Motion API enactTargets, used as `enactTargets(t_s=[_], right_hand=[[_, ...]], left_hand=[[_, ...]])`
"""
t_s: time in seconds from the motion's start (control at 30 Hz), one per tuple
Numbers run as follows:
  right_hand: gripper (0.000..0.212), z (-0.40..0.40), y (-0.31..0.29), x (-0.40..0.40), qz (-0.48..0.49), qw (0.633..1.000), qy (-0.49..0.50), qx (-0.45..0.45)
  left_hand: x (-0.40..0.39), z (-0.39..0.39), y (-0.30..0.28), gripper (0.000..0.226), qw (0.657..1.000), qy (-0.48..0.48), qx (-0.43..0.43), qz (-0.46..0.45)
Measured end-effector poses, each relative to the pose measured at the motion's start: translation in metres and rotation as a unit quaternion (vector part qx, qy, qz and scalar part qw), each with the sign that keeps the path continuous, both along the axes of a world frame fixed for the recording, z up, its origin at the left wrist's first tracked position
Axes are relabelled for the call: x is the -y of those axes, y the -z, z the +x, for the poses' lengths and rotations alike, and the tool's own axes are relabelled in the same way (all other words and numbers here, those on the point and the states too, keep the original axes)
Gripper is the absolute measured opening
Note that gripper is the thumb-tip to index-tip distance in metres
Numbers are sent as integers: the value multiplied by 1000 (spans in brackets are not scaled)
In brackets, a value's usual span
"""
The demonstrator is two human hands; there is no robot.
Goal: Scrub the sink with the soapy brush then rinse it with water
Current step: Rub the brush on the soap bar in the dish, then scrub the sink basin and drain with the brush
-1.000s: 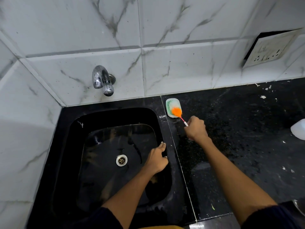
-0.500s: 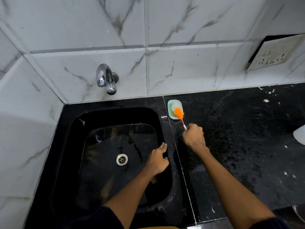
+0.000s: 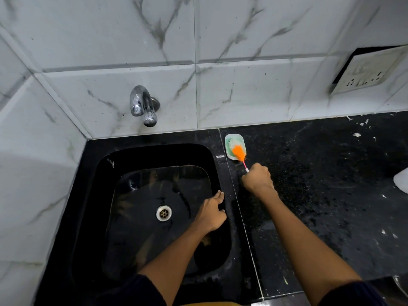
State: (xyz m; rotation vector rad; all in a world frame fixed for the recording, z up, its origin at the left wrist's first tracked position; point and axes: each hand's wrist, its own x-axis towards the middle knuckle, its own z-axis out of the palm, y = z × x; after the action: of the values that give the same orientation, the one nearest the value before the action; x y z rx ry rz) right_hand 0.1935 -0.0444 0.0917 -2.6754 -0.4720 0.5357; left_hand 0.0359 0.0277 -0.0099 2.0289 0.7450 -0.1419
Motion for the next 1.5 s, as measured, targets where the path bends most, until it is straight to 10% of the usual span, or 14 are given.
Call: enactTargets(t_s=[0.43,0.87,1.33,1.5], right_hand=[[21,-60,30,11,131,989,-12,65],[22,-193,74,-89,124,947,-226,-190],[19,-348,118,-193,145,928,-72,-335],[24,-339,117,-209,191,942,-94,-261]], left_hand=[[-2,-52,16,64,997,-80,19,-2],[-54,-242,21,62,928,-360,-84,45],[-73,-303,14,65,891,-441,-65,88],[-75,-307,20,66,894,-431,-62,101]])
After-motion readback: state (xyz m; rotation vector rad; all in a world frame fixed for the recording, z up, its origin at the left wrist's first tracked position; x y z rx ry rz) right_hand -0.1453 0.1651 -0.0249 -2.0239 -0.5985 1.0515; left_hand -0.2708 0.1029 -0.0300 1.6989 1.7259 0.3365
